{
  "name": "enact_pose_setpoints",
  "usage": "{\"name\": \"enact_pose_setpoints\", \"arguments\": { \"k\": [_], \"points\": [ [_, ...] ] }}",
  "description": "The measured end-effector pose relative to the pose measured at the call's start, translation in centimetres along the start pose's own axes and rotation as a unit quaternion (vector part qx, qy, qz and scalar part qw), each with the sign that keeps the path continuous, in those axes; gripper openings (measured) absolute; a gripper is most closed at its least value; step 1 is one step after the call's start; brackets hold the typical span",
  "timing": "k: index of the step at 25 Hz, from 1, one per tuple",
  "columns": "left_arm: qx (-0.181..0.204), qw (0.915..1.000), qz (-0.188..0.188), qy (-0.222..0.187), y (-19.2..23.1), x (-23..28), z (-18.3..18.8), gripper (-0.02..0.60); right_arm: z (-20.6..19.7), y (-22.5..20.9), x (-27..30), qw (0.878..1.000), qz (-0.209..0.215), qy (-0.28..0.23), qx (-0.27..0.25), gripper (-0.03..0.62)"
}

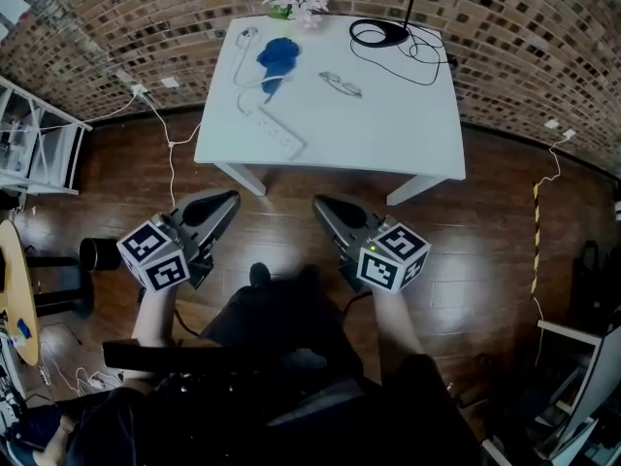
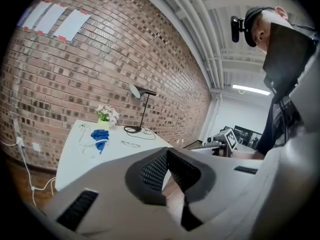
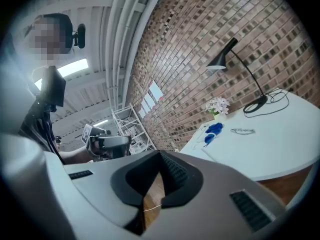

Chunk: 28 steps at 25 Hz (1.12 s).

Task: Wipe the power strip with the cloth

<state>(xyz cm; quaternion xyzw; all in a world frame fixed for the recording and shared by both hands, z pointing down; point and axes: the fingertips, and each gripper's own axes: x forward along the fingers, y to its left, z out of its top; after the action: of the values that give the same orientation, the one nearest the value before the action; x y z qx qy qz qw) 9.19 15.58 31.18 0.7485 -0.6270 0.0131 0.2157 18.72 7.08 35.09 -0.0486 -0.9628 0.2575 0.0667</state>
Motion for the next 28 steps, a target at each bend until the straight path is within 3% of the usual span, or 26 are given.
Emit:
{"name": "enact_pose_setpoints", "arguments": {
  "k": [6, 14, 18, 19, 23, 28],
  "points": [
    [0.02, 0.9996, -0.02, 0.004, 0.5, 2.5, 1.9, 0.014, -0.1, -1.5, -0.7, 0.999, -0.007, -0.019, 0.037, -0.015],
    [0.042, 0.9971, -0.063, -0.008, 2.7, 4.7, 3.8, 0.014, -1.2, -2.6, 0.0, 0.998, -0.044, 0.005, 0.034, -0.015],
    [0.043, 0.9958, -0.08, -0.009, 6.3, 5.0, 4.2, 0.014, -0.8, -3.8, 2.9, 0.998, -0.061, 0.014, 0.011, -0.014],
    [0.044, 0.9955, -0.084, -0.007, 7.5, 5.0, 4.3, 0.014, -0.9, -4.0, 3.9, 0.998, -0.059, 0.016, 0.007, 0.027],
    [0.069, 0.9907, -0.118, 0.004, 11.5, 5.5, 5.3, 0.014, -1.4, -5.4, 8.8, 0.997, -0.057, 0.048, 0.004, 0.025],
    [0.051, 0.9882, -0.142, 0.026, 16.0, 7.8, 5.4, 0.014, -0.7, -6.5, 12.7, 0.994, -0.091, 0.063, -0.011, 0.002]
  ]
}}
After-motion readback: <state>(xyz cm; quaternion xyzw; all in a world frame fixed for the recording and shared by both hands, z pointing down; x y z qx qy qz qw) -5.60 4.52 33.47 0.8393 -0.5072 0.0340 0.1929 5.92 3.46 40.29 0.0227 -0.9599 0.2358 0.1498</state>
